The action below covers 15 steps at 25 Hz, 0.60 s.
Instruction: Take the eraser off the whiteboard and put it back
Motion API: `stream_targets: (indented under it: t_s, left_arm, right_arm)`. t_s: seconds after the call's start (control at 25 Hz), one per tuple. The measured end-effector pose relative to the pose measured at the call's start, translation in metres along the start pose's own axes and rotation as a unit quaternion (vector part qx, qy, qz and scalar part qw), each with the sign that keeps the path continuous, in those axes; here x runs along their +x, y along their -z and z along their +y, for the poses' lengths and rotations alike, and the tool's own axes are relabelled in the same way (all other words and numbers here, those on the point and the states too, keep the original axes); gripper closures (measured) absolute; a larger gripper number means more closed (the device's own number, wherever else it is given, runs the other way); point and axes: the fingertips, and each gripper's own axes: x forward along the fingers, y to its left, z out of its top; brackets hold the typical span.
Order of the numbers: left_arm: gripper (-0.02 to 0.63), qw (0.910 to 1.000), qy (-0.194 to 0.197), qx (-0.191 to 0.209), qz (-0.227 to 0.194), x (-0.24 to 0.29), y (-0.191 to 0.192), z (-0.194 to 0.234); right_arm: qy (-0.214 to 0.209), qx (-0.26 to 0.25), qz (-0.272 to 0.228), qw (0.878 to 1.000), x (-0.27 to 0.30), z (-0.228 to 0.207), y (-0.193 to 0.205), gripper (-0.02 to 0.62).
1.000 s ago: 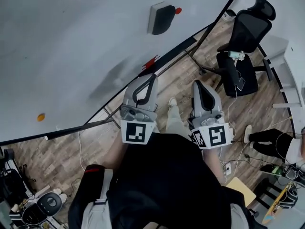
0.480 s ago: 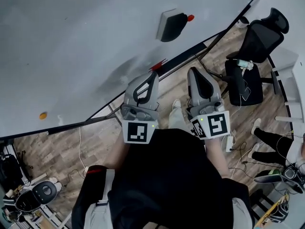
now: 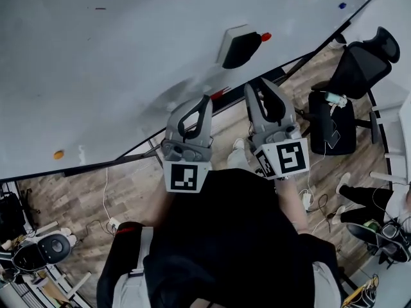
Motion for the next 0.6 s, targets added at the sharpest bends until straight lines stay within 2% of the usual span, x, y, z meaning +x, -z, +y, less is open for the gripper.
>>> stream_targets:
  t_s: [0.16,0.4,0.6]
  left_arm:
    - [0.604,1.0,-0.008,-0.002,0.004,0.001,0.003,0.002]
    - [0.604,0.9996,-0.025,0.008,0.013,-0.002,0.006,0.008]
    - [0.604,0.9989,-0.041,0.005,0.019,-0.006,0.01,0.016]
  right_arm:
    - [-0.004,0.007,-0.003,1.0,0.013,-0.004,-0.002,0.482]
    - [-0.022,0.018,-0.01,1.0,0.032,-0.001,-0.005,0.374]
    - [-0.027,0.027,-0.012,0.999,0.045,0.0,-0.008,0.326]
